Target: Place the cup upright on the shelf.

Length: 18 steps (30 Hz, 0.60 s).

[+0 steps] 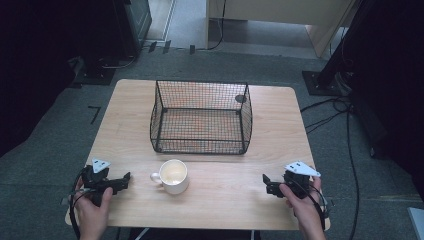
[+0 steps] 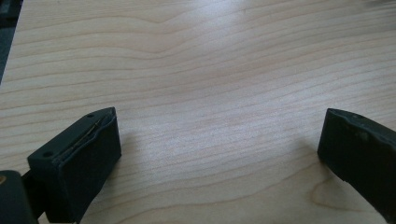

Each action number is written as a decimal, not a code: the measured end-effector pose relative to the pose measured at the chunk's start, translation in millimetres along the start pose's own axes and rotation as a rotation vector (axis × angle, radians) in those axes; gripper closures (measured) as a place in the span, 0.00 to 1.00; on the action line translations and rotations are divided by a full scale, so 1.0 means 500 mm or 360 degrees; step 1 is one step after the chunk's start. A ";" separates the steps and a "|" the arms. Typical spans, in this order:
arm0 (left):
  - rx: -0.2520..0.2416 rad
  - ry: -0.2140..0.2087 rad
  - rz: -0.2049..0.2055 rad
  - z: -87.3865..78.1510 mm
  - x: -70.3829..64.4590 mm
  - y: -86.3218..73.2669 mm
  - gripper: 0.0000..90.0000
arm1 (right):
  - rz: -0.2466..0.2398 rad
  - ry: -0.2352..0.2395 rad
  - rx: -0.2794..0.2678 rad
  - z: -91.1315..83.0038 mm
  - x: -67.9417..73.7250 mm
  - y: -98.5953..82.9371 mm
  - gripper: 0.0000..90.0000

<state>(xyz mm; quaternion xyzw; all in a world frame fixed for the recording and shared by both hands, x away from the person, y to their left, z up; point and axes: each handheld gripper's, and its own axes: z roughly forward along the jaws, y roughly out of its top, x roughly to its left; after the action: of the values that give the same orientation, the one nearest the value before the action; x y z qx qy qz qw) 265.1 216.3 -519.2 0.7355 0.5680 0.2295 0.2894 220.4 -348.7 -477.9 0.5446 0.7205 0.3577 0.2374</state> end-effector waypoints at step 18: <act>0.0002 0.0000 0.0002 0.000 0.000 0.000 0.00 | -0.0158 0.0172 -0.0052 0.037 0.123 0.053 0.00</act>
<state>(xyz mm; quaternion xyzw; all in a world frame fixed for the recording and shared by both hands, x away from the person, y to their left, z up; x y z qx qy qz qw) 265.0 216.4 -519.2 0.7361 0.5675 0.2294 0.2887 232.2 -281.1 -466.0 0.4842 0.7525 0.3860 0.2245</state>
